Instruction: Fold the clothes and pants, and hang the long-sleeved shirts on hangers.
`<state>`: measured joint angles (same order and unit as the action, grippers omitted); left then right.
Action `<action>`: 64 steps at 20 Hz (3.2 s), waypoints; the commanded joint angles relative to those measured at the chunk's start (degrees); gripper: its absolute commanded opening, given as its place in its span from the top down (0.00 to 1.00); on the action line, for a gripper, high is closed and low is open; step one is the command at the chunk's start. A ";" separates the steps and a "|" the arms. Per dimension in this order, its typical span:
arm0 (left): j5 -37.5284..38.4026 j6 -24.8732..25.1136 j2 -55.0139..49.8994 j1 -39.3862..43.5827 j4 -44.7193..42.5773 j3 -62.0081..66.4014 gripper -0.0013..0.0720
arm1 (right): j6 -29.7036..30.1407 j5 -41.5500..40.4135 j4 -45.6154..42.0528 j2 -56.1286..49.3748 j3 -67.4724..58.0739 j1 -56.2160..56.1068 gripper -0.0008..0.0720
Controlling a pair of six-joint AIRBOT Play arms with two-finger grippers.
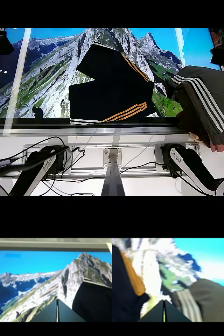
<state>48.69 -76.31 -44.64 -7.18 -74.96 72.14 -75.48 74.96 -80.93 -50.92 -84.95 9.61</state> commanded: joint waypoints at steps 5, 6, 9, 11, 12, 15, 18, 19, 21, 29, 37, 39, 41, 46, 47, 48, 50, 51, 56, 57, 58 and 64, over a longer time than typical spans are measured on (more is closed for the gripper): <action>-0.02 0.00 -0.02 -0.04 0.00 0.04 0.97 | -0.35 2.93 -13.81 -6.45 14.88 0.07 0.95; -0.02 0.00 0.00 -0.07 0.00 0.04 0.97 | -0.28 3.67 -11.61 -7.78 19.04 0.07 0.95; 0.00 0.02 -0.02 -0.04 -0.04 0.04 0.97 | 3.41 6.67 3.26 -12.57 30.36 0.07 0.95; 0.02 0.02 -0.02 -0.04 -0.02 0.04 0.97 | 3.91 4.52 11.69 -15.47 36.15 0.04 0.56; 0.04 0.02 -0.02 -0.04 -0.04 0.04 0.97 | 2.23 2.51 13.27 -16.37 38.05 0.04 0.33; 2.32 0.00 -0.07 -0.07 -0.04 0.04 0.61 | -2.29 -2.73 13.27 -17.90 41.70 0.04 0.32; 10.95 0.00 -1.40 -0.07 -0.04 0.04 0.29 | -3.37 -3.23 13.79 -20.31 44.06 0.04 0.32; 14.14 0.00 -2.38 -0.07 -0.07 0.02 0.29 | -3.30 -3.67 13.92 -21.14 44.78 0.04 0.32; 18.56 0.07 -5.05 -0.07 -0.94 0.02 0.29 | -2.80 -5.86 15.76 -22.27 45.70 0.04 0.32; 23.67 1.38 -20.57 -2.10 -4.76 0.02 0.39 | 10.34 -10.73 35.26 -25.55 45.97 -0.02 0.47; 37.57 6.16 -28.68 -15.61 0.59 -6.99 0.51 | 15.21 -6.91 36.52 -25.53 45.97 -0.02 0.53; 37.73 9.05 -28.11 -19.89 8.55 -14.01 0.48 | 15.19 -6.97 36.46 -25.53 45.97 -0.02 0.46; 37.64 12.85 -28.15 -22.84 16.31 -21.07 0.47 | 15.15 -7.02 36.09 -25.53 45.97 -0.02 0.26; 31.45 18.29 -28.15 -22.53 19.30 -36.92 0.34 | 15.13 -7.02 35.87 -25.53 45.97 -0.02 0.26; 28.06 18.84 -28.15 -22.56 19.76 -39.69 0.34 | 15.13 -7.02 35.87 -25.53 45.97 -0.02 0.27; 25.42 18.97 -28.15 -22.56 19.74 -41.66 0.34 | 15.13 -7.02 35.85 -25.53 45.97 -0.02 0.26; 21.66 20.87 -28.17 -22.53 20.76 -44.63 0.34 | 15.13 -7.26 35.30 -25.53 45.97 -0.02 0.27; 20.24 21.73 -28.17 -22.51 22.14 -45.46 0.34 | 15.10 -7.56 34.27 -25.53 45.97 0.00 0.27; 15.06 23.28 -29.20 -17.55 24.24 -46.01 0.35 | 5.90 -10.45 23.23 -25.53 45.97 0.00 0.27; 13.81 23.43 -29.51 -15.91 24.22 -46.01 0.35 | 5.95 -10.51 24.59 -25.53 45.97 0.00 0.27; 12.79 24.20 -29.73 -14.12 24.24 -46.01 0.35 | 6.12 -10.86 26.80 -25.53 45.97 -0.02 0.27; 9.07 24.26 -29.97 -9.84 24.48 -46.01 0.35 | 5.86 -14.80 35.95 -25.57 46.45 -0.09 0.37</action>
<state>69.78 -52.36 -74.48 -18.52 -49.71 26.24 -68.93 61.32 -48.10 -76.47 -38.85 9.61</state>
